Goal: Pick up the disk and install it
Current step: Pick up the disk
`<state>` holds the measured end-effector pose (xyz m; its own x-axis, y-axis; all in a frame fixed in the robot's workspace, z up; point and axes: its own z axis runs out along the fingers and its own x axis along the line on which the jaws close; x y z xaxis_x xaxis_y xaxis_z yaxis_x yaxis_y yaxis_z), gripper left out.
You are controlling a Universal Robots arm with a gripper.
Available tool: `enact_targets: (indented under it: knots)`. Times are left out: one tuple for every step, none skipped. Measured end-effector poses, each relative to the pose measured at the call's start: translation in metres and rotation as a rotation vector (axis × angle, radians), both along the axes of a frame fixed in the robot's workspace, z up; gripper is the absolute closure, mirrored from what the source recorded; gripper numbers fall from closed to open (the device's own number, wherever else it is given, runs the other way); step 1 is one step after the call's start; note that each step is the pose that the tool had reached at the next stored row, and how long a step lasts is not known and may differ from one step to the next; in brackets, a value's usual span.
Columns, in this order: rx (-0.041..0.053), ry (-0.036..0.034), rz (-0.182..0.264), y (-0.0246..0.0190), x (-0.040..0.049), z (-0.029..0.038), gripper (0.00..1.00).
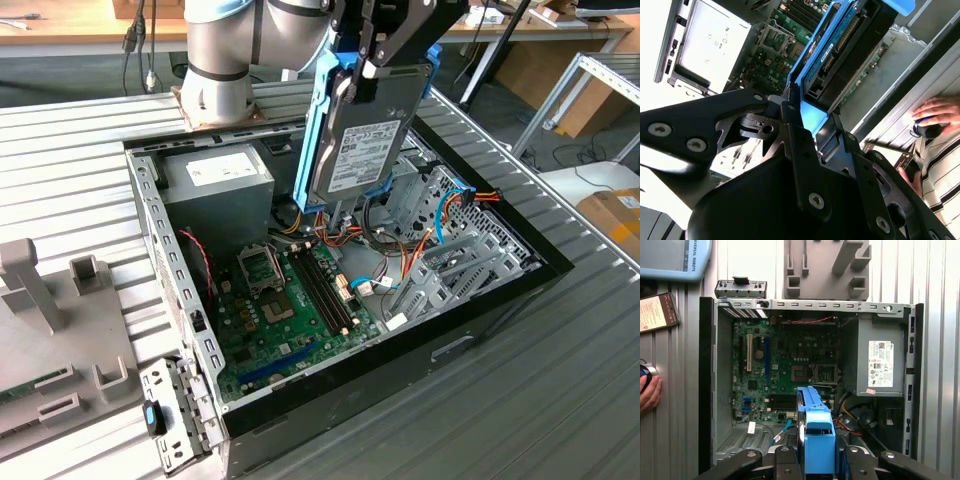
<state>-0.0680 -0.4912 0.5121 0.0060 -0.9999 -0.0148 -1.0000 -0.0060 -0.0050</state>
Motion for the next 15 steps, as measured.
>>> enact_targets:
  knots:
    - [0.0, 0.0, 0.0, -0.002, 0.0001, -0.0002, 0.64]
    - [-0.0001, 0.0001, 0.0, -0.0044, 0.0003, -0.0003, 0.64]
    - [-0.0001, 0.0, 0.0, -0.0066, 0.0006, -0.0005, 0.64]
    - [-0.0013, 0.0, 0.0, -0.0096, 0.001, -0.0009, 0.64]
    - [-0.0024, 0.0, 0.0, -0.0111, 0.0011, -0.0011, 0.64]
    - [-0.004, 0.0, 0.0, -0.0139, 0.0013, -0.0015, 0.64]
    - [-0.0056, 0.0, 0.0, -0.0163, 0.0013, -0.0021, 0.64]
    - [-0.0061, 0.0001, 0.0, -0.0164, 0.0013, -0.0023, 0.64]
    - [-0.0059, 0.0, -0.001, -0.0169, 0.0014, -0.0027, 0.64]
    - [-0.0063, 0.0, -0.001, -0.0172, 0.0017, -0.0029, 0.64]
    - [-0.0067, 0.0, -0.001, -0.0172, 0.0029, -0.0031, 0.64]
    - [-0.0076, 0.0, -0.001, -0.0171, 0.0054, -0.0031, 0.64]
    - [-0.0095, 0.0, -0.002, -0.0172, 0.0087, -0.0032, 0.64]
    - [-0.0108, 0.0, -0.002, -0.0179, 0.0128, -0.0034, 0.64]
    - [-0.0117, 0.0001, -0.002, -0.0193, 0.0153, -0.0035, 0.64]
